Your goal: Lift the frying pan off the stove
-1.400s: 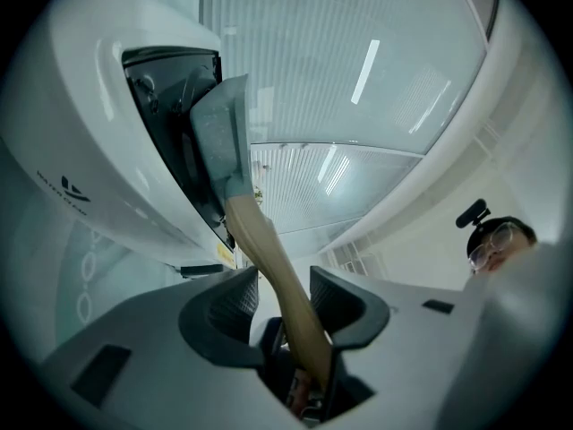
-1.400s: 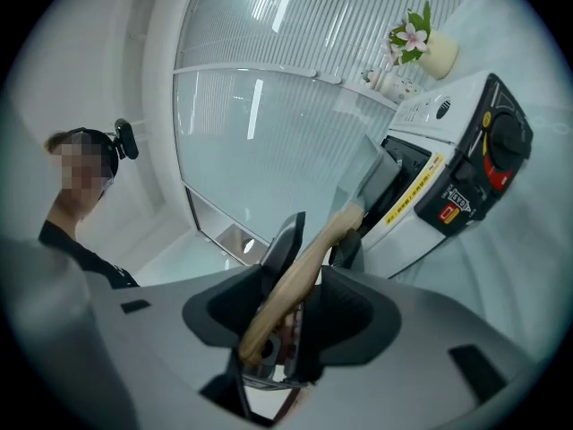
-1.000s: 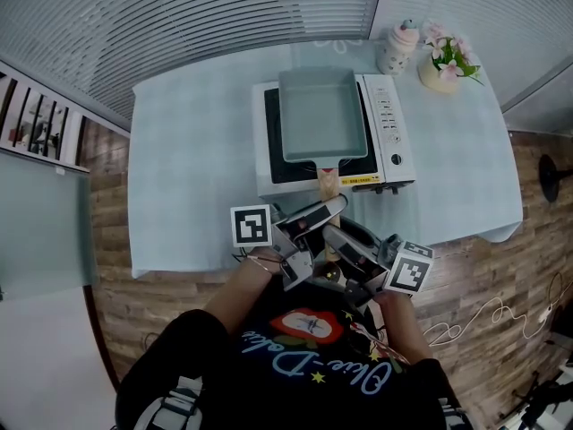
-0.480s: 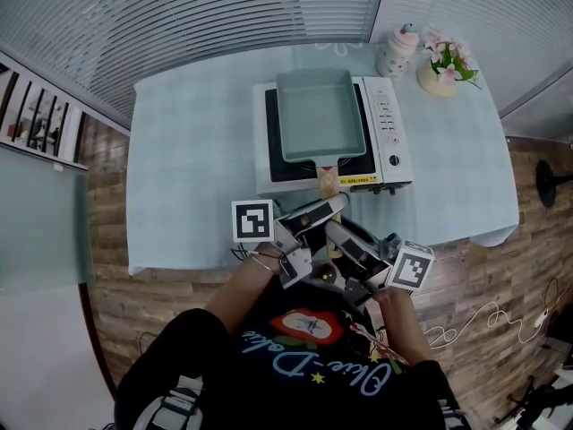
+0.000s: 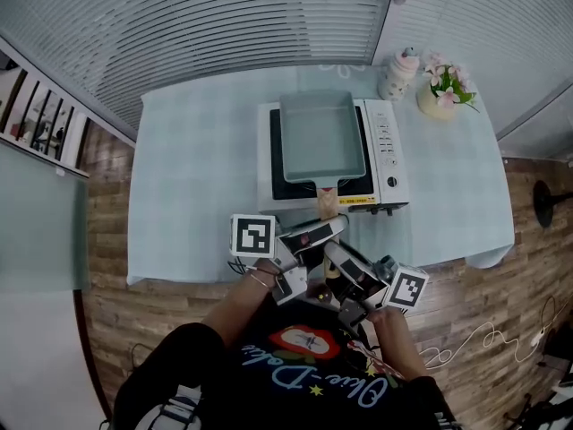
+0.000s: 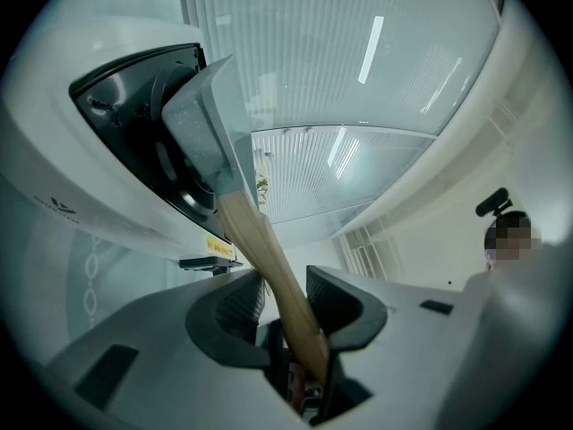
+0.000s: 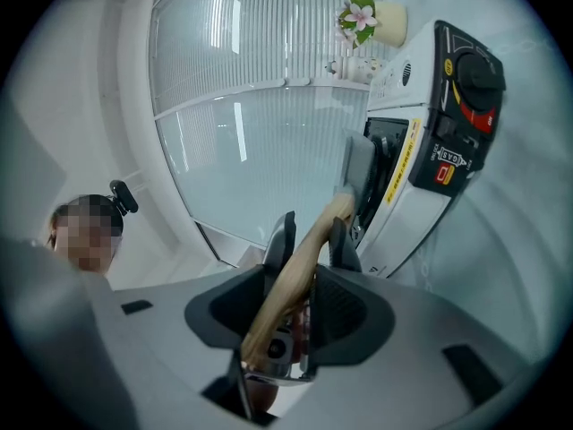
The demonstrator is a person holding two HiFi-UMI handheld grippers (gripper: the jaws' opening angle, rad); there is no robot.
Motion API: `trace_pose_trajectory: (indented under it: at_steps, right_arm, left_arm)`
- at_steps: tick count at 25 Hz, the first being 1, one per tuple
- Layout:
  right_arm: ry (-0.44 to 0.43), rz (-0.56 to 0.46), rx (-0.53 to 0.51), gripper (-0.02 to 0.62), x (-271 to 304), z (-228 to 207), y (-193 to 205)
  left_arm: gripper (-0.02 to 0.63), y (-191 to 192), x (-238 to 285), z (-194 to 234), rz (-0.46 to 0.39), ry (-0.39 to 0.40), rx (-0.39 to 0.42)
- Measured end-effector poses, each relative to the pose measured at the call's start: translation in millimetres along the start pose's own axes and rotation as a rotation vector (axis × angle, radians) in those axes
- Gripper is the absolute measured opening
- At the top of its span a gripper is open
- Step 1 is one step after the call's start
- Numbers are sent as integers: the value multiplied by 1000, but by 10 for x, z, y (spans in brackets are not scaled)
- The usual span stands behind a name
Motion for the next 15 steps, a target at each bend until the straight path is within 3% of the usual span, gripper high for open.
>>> trace_pose_trajectory:
  at_steps: [4,9,15]
  right_arm:
    - [14,-7,-4,172,-14,37,0]
    - [-14,-3,-23,172,-22,115,-37]
    - [-31,-5,-54,170,-51,234,-51]
  left_arm:
    - [140,12,7,-67,16,-5,2]
    - [140,1,28,-108,42,-28,96]
    - [140,36,47,-233,52,-33,126]
Point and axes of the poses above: the fingertips, and each gripper's own axes: x forward along the fingers, z to its left, y out of its underside, the point moved 4 cm from there along -x, backward along the fingers, and after that the axes turned 6 degrees about -z, right-handed, at the moved point
